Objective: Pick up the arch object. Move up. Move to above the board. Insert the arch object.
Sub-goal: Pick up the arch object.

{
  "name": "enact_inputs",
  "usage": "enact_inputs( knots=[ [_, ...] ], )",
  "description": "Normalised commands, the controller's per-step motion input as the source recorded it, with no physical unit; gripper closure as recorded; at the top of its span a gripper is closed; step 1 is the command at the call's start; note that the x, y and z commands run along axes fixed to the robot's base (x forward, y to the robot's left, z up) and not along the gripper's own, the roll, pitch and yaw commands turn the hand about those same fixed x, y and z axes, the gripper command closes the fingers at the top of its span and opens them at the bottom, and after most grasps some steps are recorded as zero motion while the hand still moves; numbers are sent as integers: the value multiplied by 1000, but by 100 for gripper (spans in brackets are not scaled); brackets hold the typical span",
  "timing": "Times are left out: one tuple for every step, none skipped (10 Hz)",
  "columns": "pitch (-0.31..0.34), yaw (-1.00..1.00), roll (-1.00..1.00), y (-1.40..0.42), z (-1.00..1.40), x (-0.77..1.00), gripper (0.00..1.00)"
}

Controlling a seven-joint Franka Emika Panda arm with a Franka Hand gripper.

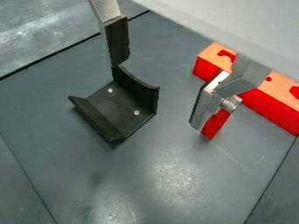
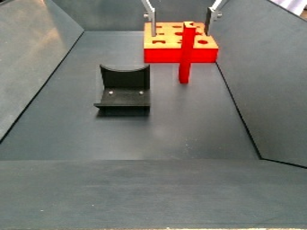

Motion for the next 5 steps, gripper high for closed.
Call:
enact_inputs(
  knots=[
    [-180,134,231,-746,-120,-451,0],
    [-96,14,290,-991,-303,-306,0],
    [-89,0,270,-966,-337,-394,0],
    [-79,0,257,-969,-520,-411,0],
    [-61,0,216,-997,-649,-431,0]
  ],
)
